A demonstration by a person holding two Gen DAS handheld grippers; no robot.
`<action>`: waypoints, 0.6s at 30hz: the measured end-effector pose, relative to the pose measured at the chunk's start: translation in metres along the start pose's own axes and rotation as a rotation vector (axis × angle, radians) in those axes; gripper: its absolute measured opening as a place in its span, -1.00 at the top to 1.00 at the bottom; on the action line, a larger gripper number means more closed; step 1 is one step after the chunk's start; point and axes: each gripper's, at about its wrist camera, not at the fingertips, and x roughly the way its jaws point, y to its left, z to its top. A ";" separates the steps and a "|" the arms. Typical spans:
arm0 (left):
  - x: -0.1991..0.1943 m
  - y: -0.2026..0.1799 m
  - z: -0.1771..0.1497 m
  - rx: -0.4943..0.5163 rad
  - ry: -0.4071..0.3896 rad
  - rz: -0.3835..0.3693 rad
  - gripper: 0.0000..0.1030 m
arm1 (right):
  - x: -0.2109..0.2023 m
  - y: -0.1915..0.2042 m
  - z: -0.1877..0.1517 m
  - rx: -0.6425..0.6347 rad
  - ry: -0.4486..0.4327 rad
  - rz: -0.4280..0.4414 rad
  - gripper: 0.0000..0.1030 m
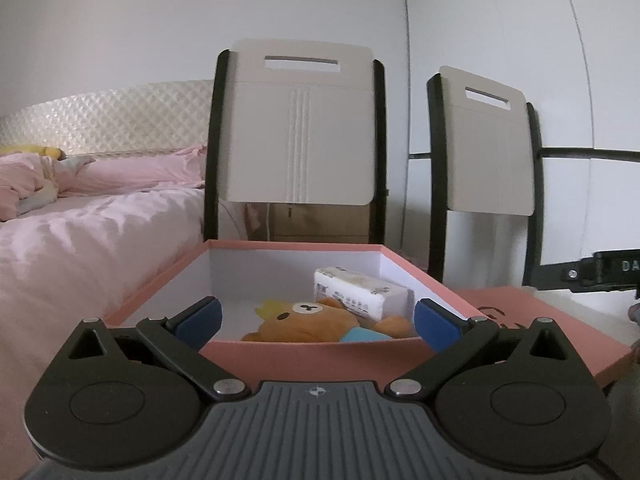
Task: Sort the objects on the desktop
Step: 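Move the right gripper over to the pink lid beside the box, then grip the pink lid edge with the left gripper while the right gripper grips its other edge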
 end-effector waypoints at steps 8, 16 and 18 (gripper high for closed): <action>-0.001 -0.035 -0.013 0.056 0.023 -0.111 -1.00 | -0.022 -0.066 -0.007 0.087 0.115 -0.099 -1.00; 0.007 -0.080 -0.046 0.084 0.110 -0.283 -1.00 | -0.021 -0.135 -0.029 0.074 0.155 -0.172 -1.00; 0.012 -0.087 -0.055 0.094 0.133 -0.303 -1.00 | -0.020 -0.147 -0.036 0.078 0.160 -0.172 -1.00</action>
